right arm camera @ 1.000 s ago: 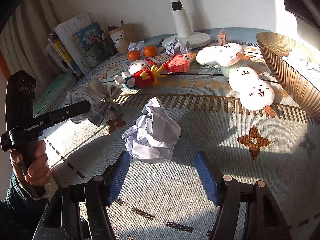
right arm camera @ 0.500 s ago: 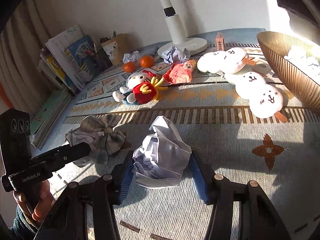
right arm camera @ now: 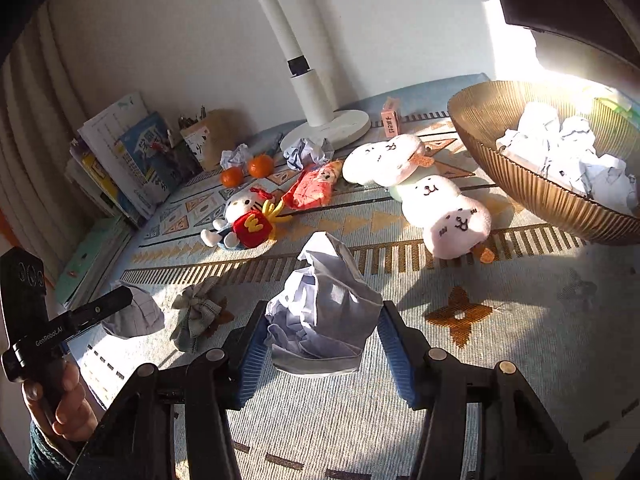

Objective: Organize objects
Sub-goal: 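Carry both papers over the gold bowl and lower them in, then move both open grippers back toward the plush toys on the rug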

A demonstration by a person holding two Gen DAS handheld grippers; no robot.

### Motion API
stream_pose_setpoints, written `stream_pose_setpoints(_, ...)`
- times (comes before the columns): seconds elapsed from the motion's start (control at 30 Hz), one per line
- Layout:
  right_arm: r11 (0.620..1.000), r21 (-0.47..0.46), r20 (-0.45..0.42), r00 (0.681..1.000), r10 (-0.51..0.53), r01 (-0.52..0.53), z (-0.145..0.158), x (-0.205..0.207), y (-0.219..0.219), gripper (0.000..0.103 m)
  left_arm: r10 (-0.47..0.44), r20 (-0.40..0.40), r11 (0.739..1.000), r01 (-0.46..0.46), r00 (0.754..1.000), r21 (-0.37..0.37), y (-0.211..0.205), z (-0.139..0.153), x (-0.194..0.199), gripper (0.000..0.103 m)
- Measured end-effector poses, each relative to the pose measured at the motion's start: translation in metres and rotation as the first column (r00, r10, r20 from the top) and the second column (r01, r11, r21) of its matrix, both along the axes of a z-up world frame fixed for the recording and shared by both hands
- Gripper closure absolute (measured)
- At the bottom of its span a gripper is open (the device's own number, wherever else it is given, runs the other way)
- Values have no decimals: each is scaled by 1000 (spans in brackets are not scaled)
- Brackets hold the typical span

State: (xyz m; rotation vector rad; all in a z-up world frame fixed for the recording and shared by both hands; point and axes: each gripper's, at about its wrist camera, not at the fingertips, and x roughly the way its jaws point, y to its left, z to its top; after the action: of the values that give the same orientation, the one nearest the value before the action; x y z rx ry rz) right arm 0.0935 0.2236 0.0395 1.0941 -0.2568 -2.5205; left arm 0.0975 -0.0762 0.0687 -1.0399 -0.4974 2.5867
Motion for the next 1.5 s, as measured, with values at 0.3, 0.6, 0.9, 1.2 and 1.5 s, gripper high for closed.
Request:
stream_pose_setpoints(0.3,946,15,-246,918,-311,324,95,4,103,50,-259,-157,959,273,953,76,123,81,-61,75)
stream_pose_setpoints(0.6,884,-22,-136,875,-465,466,86,-48,167,49,-474,-165,879,474,865,-44,282,104,-148,75)
stream_pose_setpoints(0.9,887,-26,-88,883,-462,461,75,-54,186,32,-481,-53,871,470,875,-146,302,64,-164,25)
stream_pose_setpoints(1.2,959,-41,-240,929,-282,281,106,-9,106,32,-292,-197,947,255,936,-193,183,125,-90,25)
stream_pose_setpoints(1.5,997,0,-180,981,-72,73,41,-10,-4,32,72,-143,967,-104,987,-231,38,62,-31,25)
